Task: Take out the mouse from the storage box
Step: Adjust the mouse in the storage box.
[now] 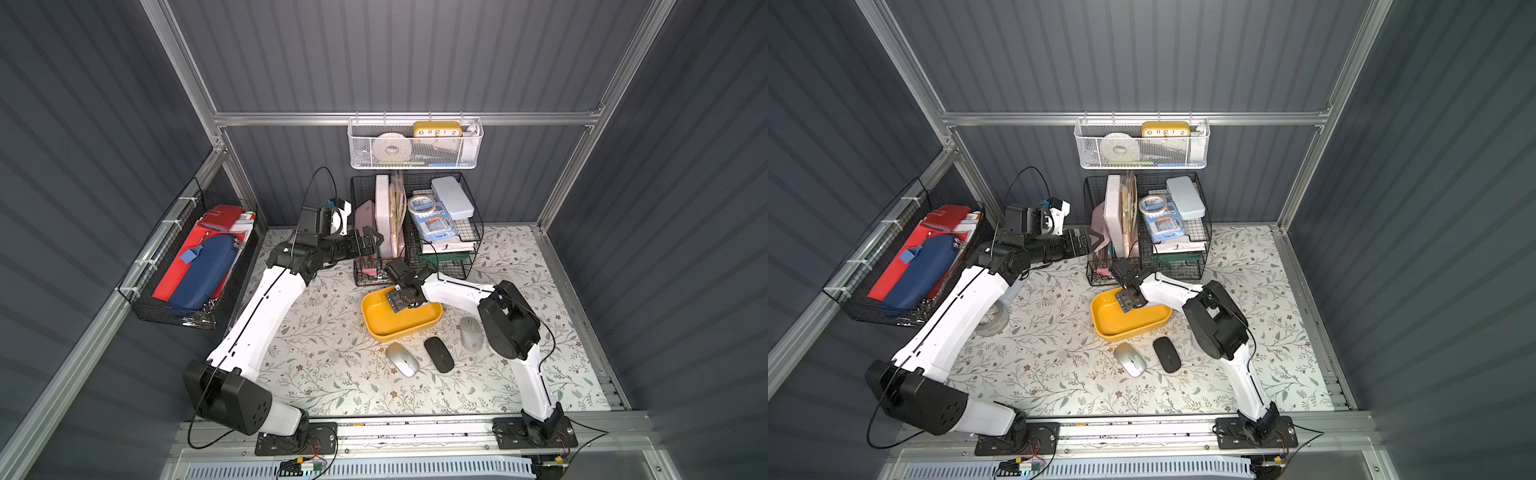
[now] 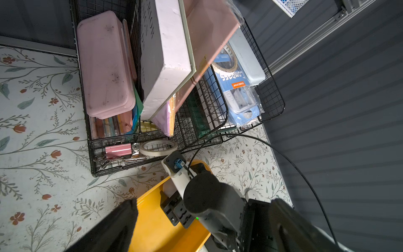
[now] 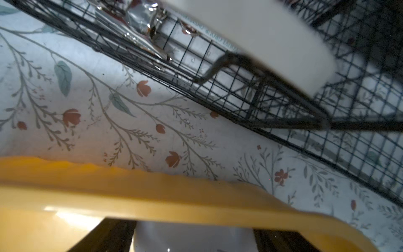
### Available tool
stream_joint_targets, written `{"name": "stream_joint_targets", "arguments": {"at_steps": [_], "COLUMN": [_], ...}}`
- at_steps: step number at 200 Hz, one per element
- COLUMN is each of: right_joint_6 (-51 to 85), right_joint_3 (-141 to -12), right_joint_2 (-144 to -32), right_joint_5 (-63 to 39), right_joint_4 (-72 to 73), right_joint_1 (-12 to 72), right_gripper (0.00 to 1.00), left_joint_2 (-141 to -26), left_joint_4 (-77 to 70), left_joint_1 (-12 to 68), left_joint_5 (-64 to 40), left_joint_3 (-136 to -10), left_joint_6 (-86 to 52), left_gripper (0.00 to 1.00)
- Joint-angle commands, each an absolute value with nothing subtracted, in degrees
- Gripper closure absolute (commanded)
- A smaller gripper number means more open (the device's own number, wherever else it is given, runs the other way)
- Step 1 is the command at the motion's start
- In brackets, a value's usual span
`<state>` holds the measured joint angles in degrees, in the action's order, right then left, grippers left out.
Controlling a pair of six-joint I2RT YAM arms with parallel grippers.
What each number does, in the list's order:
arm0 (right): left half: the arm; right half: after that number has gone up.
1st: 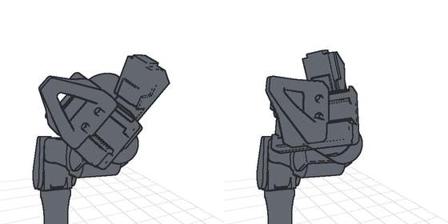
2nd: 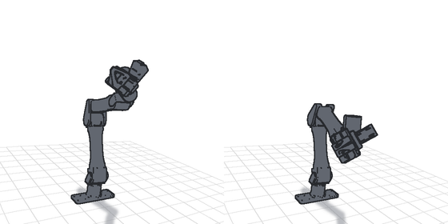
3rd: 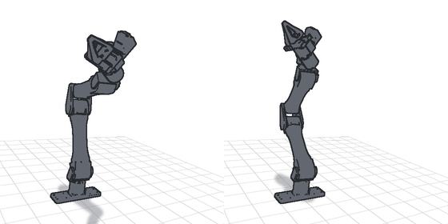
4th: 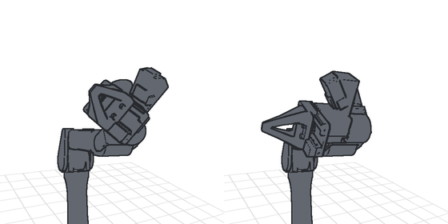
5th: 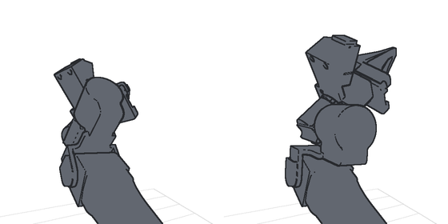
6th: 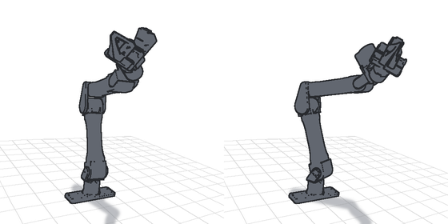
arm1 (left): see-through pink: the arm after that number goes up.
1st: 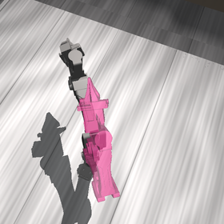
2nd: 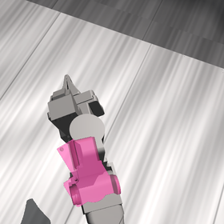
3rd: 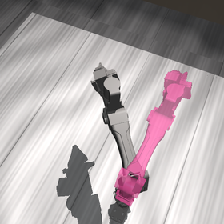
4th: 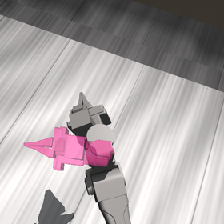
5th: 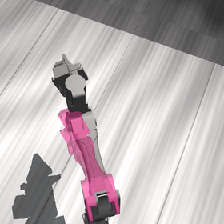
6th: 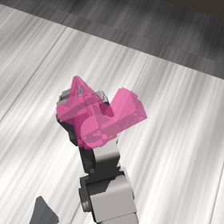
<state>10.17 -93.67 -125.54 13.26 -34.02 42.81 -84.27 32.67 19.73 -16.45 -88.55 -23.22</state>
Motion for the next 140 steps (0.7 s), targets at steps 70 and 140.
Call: {"name": "stream_joint_targets", "arguments": {"at_steps": [70, 140], "right_joint_6": [14.1, 7.7], "right_joint_3": [-94.5, -96.0], "right_joint_2": [-119.7, -117.6], "right_joint_5": [-4.0, 11.0], "right_joint_4": [-42.2, -57.4], "right_joint_1": [48.0, 47.3], "right_gripper": [0.15, 0.12], "left_joint_2": [-83.5, -81.7], "left_joint_4": [32.3, 33.3], "left_joint_1": [19.4, 19.4], "left_joint_5": [-17.2, -16.0], "left_joint_3": [-88.7, -88.6], "left_joint_6": [-22.5, -22.1], "left_gripper": [0.01, 0.01]}}
